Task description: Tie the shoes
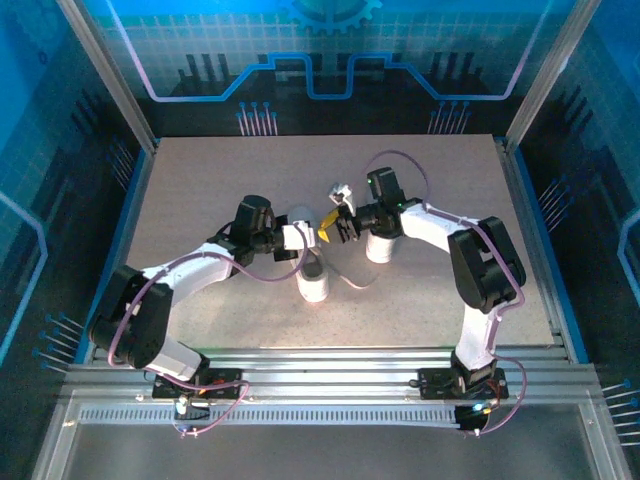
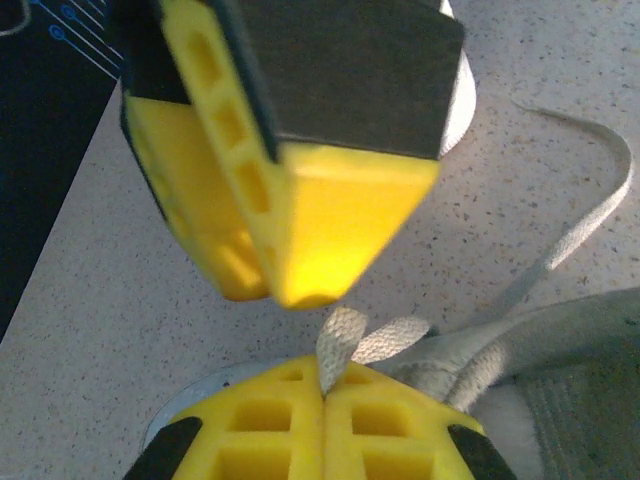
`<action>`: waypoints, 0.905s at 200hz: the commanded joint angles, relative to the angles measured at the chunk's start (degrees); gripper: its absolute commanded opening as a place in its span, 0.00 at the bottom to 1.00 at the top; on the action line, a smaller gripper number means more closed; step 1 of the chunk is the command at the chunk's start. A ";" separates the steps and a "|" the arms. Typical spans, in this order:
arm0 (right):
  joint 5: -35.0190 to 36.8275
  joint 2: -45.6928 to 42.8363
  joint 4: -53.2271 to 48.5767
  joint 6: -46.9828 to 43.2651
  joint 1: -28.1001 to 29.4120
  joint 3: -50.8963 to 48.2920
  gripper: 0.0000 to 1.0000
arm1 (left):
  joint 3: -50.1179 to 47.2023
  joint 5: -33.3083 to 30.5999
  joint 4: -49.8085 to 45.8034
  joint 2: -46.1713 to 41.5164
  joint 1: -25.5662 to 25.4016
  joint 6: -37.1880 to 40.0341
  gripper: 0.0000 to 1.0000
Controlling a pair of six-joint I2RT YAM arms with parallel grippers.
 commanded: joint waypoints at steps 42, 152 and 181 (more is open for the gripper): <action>0.72 -2.76 1.35 -8.43 2.01 -2.33 0.43 | 2.50 0.09 -7.12 -2.22 0.02 4.83 0.00; 6.68 -3.16 -7.70 -18.97 5.98 1.71 0.46 | 4.44 -0.22 -10.20 -2.18 0.11 5.48 0.00; 8.10 -4.06 -9.72 -21.44 7.09 1.45 0.47 | 4.89 -0.45 -10.79 -1.78 0.11 5.29 0.00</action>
